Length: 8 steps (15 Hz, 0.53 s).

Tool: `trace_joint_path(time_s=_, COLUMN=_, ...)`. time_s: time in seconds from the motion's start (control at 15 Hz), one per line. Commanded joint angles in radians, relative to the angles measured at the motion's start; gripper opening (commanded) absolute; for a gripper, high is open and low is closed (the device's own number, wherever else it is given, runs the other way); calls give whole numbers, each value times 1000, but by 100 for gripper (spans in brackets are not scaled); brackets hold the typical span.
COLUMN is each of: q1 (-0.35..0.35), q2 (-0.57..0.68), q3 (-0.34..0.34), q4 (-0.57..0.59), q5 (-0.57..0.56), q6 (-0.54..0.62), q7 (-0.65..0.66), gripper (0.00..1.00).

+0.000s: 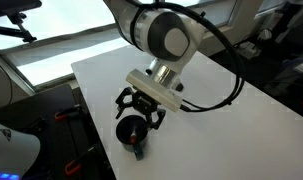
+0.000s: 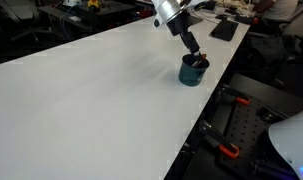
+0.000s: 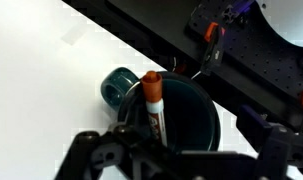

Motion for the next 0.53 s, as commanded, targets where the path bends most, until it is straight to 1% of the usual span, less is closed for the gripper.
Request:
trace_joint_path(time_s=0.0, q1=13, q2=-15, q3=-1, q4=-12, q5=-6, q6=32, q7=44, gripper=100)
trace_joint_path(time_s=0.47, q1=33, q2=-30, q3=-5, q4=-32, q5=-35, q6=115, q7=187, gripper=100)
